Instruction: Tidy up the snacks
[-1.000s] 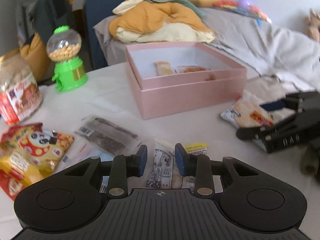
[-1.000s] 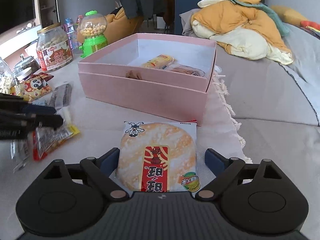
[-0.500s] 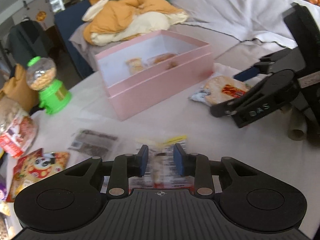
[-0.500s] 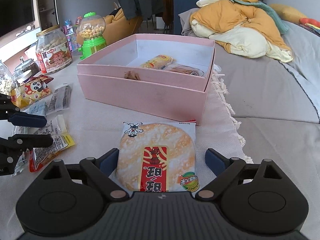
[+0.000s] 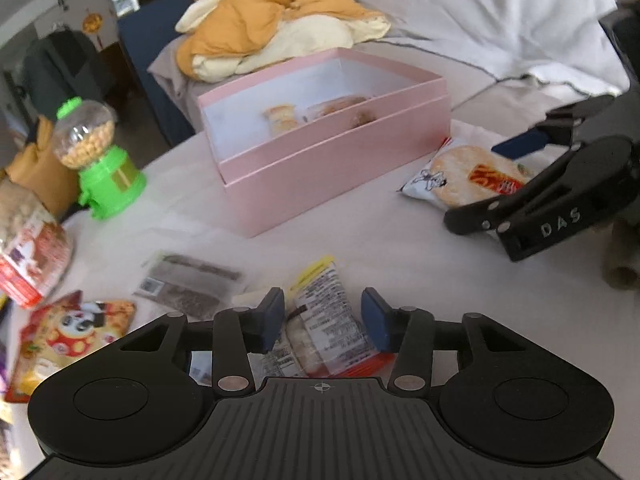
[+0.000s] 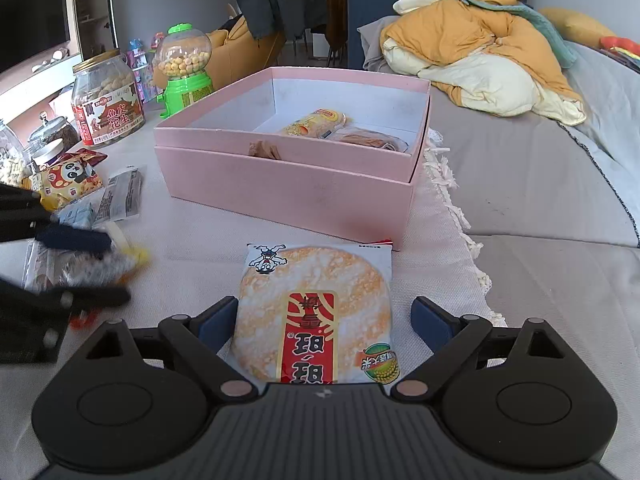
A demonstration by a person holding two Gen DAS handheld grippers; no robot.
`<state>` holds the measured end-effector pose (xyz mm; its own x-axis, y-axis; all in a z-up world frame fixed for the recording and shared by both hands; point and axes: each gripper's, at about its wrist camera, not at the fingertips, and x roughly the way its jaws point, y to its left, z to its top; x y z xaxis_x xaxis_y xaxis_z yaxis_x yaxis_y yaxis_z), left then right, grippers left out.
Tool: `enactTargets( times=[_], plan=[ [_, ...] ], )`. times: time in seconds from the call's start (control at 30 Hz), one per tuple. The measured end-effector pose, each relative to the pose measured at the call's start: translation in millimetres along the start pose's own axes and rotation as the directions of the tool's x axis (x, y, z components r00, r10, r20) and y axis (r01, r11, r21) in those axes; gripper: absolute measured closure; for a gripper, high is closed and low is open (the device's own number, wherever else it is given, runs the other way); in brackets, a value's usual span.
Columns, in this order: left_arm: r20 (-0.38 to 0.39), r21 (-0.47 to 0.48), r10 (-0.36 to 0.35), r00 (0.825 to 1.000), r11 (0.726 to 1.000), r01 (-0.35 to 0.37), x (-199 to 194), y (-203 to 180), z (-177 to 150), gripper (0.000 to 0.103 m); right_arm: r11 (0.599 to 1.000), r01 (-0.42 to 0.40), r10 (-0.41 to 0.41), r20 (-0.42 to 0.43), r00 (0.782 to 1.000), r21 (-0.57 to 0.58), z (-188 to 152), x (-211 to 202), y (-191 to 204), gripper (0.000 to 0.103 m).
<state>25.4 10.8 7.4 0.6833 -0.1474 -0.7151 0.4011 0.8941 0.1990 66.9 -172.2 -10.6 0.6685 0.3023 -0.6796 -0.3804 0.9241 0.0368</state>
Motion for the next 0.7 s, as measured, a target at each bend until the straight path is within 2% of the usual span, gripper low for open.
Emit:
enactTargets(
  times=[0.23,0.43,0.7],
  plan=[
    [0.009,0.023,-0.087,0.996,0.996,0.087,-1.7,-5.7,1.6,0.052,1.0,-0.001,0.001,0.0,1.0,0.0,0.1,0.2,-0.2,0.01],
    [0.024,0.001,-0.11,0.994,0.994,0.11,-1.3,-1.1,-1.0,0.052,1.0,-0.003,0.003,0.001,1.0,0.003,0.4,0.5,-0.2,0.01],
    [0.033,0.012,-0.104,0.994,0.995,0.104,-1.2,2.2,-2.9,0.053,1.0,-0.004,0.004,0.002,1.0,0.004,0.1,0.6,0.0,0.01]
  ],
)
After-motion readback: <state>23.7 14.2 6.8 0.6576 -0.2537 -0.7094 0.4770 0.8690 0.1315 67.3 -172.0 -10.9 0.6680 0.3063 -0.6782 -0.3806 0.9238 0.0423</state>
